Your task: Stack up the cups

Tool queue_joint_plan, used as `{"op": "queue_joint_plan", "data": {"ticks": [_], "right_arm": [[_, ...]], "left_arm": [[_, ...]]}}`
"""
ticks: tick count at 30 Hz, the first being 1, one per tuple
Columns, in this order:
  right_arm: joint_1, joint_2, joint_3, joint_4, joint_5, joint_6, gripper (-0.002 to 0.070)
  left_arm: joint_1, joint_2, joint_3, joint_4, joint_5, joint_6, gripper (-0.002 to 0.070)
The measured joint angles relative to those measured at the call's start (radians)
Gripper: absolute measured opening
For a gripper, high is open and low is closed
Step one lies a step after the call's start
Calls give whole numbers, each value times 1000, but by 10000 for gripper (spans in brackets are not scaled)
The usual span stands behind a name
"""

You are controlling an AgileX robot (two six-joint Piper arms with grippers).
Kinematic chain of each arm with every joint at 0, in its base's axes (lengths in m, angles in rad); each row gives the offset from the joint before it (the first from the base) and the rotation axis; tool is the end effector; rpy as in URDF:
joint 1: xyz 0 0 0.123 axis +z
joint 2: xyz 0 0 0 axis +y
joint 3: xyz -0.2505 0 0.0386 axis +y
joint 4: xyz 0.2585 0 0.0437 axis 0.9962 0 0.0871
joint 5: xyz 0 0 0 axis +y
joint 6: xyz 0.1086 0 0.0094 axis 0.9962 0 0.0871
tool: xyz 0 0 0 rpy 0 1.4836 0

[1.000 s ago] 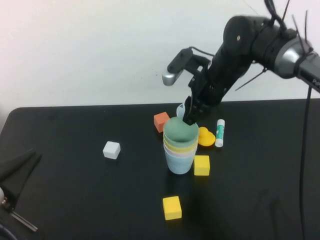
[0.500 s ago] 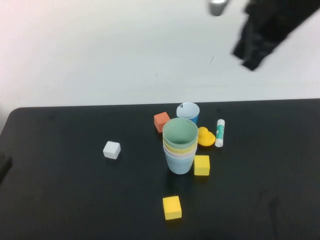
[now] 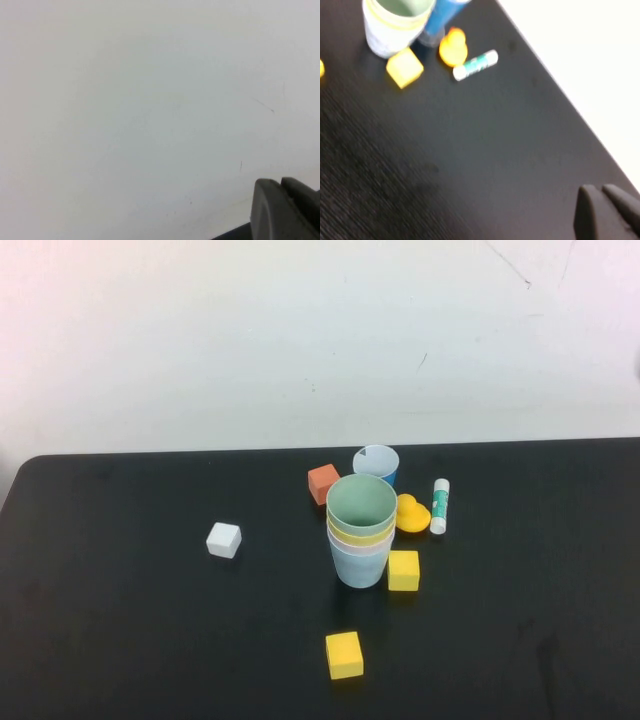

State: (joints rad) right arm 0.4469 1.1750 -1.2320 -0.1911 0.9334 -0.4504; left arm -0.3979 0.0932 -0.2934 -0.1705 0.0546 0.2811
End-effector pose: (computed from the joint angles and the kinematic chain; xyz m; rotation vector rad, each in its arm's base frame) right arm 0.2517 0.1022 0.3515 -1.0735 2.0928 -0.2381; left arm 0.0963 -0.0416 0.3041 0.3452 1.2963 -0.2490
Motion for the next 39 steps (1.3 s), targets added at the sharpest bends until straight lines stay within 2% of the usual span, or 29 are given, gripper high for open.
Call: {"op": "queue_joint_plan", "data": {"ticks": [8, 17, 24, 39], "right_arm": [[0, -375, 461, 54, -225, 11, 0], [0, -694, 777, 80, -246, 82, 0], [0, -765, 854, 86, -243, 82, 0], [0, -769, 860, 86, -243, 82, 0]], "left_arm": [[0, -80, 95, 5, 0, 0, 1], [0, -80, 169, 5, 52, 0, 1], [0, -80, 230, 5, 109, 0, 1], [0, -82, 255, 5, 337, 0, 1]]}}
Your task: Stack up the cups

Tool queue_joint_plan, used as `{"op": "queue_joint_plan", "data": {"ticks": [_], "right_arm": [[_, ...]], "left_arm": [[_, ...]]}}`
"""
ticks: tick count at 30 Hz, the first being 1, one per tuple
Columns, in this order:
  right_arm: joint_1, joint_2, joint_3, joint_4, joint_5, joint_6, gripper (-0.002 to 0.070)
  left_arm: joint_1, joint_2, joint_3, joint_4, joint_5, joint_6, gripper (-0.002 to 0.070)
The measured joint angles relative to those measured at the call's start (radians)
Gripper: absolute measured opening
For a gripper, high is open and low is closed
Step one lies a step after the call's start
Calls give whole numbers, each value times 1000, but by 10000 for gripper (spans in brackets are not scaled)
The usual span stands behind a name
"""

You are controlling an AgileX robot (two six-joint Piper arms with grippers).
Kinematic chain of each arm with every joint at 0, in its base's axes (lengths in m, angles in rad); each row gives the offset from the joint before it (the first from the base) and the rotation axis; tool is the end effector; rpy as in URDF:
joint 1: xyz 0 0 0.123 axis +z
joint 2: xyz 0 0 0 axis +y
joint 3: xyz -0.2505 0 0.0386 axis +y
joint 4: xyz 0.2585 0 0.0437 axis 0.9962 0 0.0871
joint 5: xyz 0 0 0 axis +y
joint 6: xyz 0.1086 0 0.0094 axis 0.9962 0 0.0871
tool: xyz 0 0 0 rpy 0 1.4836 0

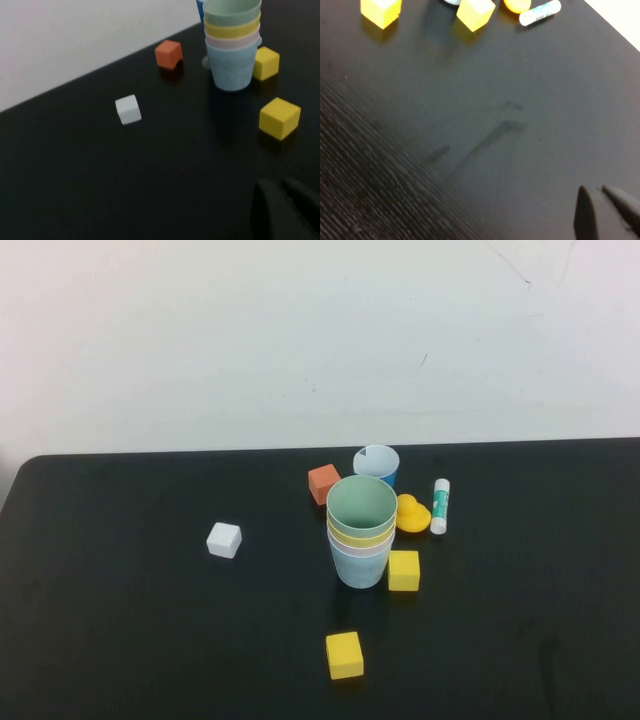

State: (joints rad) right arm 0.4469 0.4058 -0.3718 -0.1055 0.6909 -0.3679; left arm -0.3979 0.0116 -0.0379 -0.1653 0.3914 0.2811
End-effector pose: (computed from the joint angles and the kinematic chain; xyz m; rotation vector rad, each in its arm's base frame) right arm 0.1226 0.0506 0.2277 -0.9215 2.0033 -0.0754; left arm 0.1006 -0.0497 0.1856 0.5235 1.7748 -0.2463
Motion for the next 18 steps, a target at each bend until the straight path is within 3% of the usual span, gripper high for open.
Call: {"op": "queue_joint_plan", "data": {"ticks": [5, 10, 18], "right_arm": [[0, 0, 0, 1, -2, 0, -1], [0, 0, 0, 1, -2, 0, -1], [0, 0, 0, 1, -2, 1, -1]], "left_arm": [[18, -12, 41, 11, -12, 0, 0], [102, -23, 50, 77, -78, -25, 0], [283, -24, 57, 151, -95, -321, 0]]}}
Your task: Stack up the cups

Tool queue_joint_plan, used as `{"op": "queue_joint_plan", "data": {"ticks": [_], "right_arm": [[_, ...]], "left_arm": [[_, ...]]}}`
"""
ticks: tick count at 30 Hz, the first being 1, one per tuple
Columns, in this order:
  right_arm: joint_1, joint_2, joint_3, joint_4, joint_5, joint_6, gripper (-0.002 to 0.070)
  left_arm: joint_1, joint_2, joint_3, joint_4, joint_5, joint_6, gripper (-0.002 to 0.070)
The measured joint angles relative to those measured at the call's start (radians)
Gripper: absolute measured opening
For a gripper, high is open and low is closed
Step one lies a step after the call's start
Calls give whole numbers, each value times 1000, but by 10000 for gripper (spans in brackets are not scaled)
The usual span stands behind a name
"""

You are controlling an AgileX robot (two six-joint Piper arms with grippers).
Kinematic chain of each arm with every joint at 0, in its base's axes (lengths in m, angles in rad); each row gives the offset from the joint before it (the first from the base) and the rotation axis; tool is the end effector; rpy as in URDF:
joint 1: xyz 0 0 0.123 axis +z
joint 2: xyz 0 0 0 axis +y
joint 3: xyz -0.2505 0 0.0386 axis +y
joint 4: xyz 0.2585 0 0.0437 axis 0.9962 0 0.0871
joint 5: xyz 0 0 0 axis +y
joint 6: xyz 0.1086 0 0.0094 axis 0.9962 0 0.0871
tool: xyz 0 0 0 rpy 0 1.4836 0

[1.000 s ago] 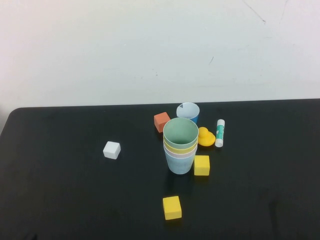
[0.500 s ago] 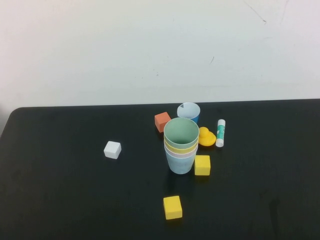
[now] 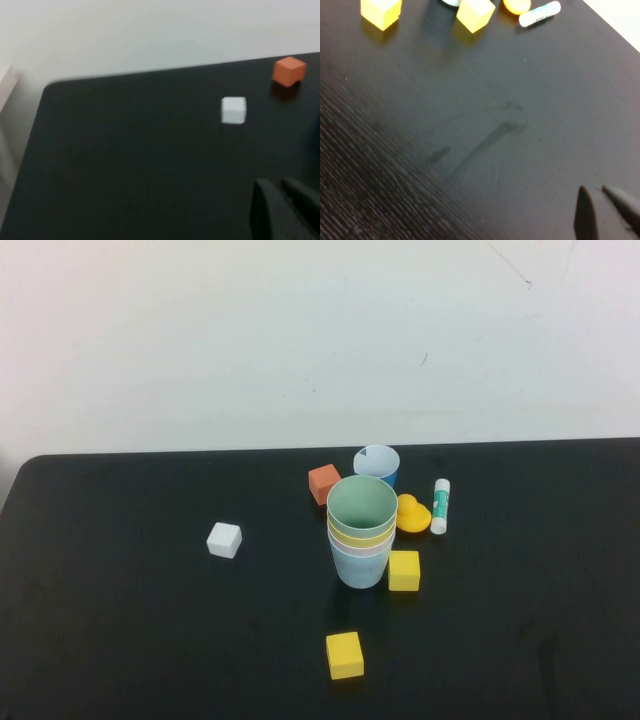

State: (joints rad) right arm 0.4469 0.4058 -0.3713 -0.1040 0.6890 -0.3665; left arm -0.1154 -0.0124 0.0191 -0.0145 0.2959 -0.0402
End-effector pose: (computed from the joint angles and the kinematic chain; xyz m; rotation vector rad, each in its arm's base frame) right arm 0.1226 0.0508 0.2276 -0.9190 2.0030 -0.0728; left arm 0.1135 -0.0136 0.1771 0.0579 1.7870 -0.1256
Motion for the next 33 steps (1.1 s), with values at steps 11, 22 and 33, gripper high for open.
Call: {"op": "queue_joint_plan", "data": {"ticks": [11, 22, 33], "right_arm": [[0, 0, 0, 0, 0, 1, -1], [0, 0, 0, 0, 0, 2, -1], [-21, -11, 0, -2, -2, -13, -1]], "left_arm": [[21, 0, 0, 3, 14, -36, 0], [21, 0, 0, 3, 14, -38, 0], [21, 0, 0, 3, 14, -40, 0]]}}
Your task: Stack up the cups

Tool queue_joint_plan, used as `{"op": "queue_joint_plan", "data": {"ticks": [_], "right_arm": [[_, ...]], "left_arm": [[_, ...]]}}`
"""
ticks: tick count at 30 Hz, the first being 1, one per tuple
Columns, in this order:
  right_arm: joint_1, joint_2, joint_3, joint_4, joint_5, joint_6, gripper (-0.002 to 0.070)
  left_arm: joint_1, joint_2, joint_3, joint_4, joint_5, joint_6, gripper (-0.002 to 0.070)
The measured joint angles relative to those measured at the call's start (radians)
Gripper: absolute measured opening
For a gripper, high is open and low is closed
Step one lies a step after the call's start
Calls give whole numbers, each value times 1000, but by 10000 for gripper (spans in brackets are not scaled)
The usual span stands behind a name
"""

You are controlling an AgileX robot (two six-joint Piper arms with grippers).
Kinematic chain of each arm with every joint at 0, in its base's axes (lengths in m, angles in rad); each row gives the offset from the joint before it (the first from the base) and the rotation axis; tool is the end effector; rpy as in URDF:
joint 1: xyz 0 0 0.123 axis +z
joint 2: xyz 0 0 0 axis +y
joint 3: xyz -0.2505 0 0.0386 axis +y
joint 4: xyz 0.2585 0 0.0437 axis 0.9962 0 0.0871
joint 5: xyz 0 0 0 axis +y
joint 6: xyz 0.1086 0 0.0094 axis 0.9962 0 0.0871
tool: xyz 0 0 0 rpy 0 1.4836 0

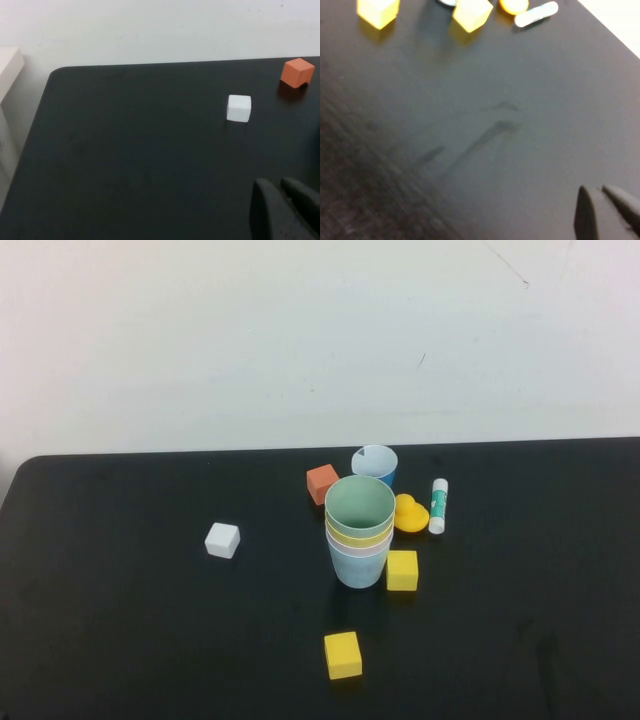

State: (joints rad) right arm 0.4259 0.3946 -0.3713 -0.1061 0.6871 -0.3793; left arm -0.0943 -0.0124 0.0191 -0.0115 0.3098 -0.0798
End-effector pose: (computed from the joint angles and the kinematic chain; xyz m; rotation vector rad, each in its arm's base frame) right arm 0.1228 0.0476 0.2293 -0.9062 1.9950 -0.0937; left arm 0.1134 -0.0111 0.1756 0.0057 1.8021 -0.1353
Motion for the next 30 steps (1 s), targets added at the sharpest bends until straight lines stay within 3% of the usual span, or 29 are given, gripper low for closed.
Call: {"op": "queue_joint_plan", "data": {"ticks": [9, 14, 30], "right_arm": [[-315, -200, 236, 90, -303, -4, -2], [-432, -361, 385, 106, -411, -4, -2], [-477, -407, 395, 106, -344, -4, -2]], "left_arm": [[0, 0, 0, 0, 0, -2, 0], [0, 0, 0, 0, 0, -2, 0], [0, -2, 0, -2, 0, -2, -1]]}}
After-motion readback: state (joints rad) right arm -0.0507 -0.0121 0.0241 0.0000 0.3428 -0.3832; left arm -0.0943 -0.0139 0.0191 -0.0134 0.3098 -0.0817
